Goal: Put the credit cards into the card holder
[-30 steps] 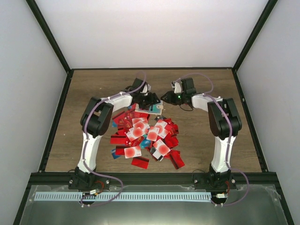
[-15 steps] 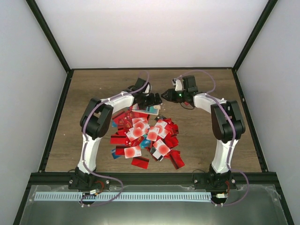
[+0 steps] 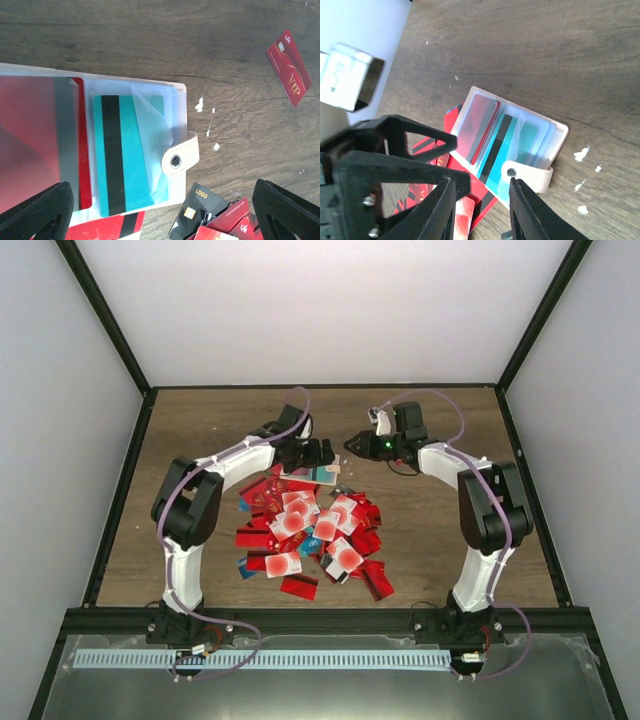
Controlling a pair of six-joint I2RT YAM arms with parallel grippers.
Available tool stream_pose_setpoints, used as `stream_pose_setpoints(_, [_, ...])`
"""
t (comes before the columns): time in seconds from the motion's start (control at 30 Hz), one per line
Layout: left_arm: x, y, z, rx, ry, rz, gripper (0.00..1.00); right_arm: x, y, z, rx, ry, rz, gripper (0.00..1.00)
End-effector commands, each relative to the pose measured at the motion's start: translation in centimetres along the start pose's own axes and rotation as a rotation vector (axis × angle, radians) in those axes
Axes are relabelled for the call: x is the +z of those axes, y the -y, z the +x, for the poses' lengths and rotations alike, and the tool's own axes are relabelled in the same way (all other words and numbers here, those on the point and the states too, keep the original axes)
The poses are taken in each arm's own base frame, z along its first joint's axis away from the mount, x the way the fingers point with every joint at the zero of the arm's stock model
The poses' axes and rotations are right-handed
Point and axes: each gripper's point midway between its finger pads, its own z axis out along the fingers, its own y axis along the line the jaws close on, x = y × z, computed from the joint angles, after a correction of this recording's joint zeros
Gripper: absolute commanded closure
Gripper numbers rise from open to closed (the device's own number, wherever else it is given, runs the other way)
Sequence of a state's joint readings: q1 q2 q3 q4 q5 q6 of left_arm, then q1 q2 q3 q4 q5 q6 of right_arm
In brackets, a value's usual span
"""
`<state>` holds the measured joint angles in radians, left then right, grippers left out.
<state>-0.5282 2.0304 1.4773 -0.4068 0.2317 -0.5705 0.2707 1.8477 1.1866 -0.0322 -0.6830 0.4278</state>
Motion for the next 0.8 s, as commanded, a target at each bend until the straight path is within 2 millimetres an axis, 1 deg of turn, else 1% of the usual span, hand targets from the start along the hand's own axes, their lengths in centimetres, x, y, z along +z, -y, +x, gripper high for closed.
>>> stream_pose_setpoints(0.0, [-2.6,-0.6,-0.6,0.083,0.059,-0.053,0.01,-0.2,-1.8,0.6,-0.02,-0.013,-0.049,0.68])
stream_pose_setpoints(0.07, [-3.2,-1.0,-0.7,0.119,0.079,-0.073,0.09,0.5,-2.4,1.3,-0.023,-0.033,-0.046,0.68])
stream_pose_setpoints(0.13, [-3.3,-2.0,-0.5,0.136,0.084,-0.104,0.22,1.6,-3.3,2.2,-0.031,-0.059,-0.039,0.68])
stream_pose_setpoints(0.17, [-3.3,-2.6,-0.5,0.138,0.086,-0.118,0.3,2.0,-3.4,2.5,-0.029,-0.065,-0.025,0.68])
stream_pose_setpoints(0.2, [-3.1,-3.2,-0.4,0.134,0.081,-0.13,0.37,2.8,-3.9,3.1,-0.033,-0.08,-0.016,0.68])
stream_pose_setpoints(0.27, [-2.6,-4.4,-0.3,0.121,0.069,-0.134,0.52,3.8,-4.2,3.8,-0.026,-0.09,0.017,0.69])
stream_pose_setpoints(0.37, [-1.9,-4.7,-0.4,0.118,0.058,-0.096,0.7,5.3,-4.4,4.7,-0.007,-0.101,0.05,0.7])
stream_pose_setpoints(0.4, [-1.7,-4.6,-0.4,0.122,0.054,-0.081,0.74,5.7,-4.4,4.9,0.001,-0.105,0.057,0.72])
stream_pose_setpoints(0.53, [-1.1,-3.7,-0.7,0.141,0.04,-0.02,0.81,7.4,-4.3,5.5,0.023,-0.121,0.092,0.73])
stream_pose_setpoints(0.77, [0.8,-3.6,-0.6,0.147,0.0,0.008,0.85,9.2,-2.5,5.8,0.066,-0.132,0.152,0.74])
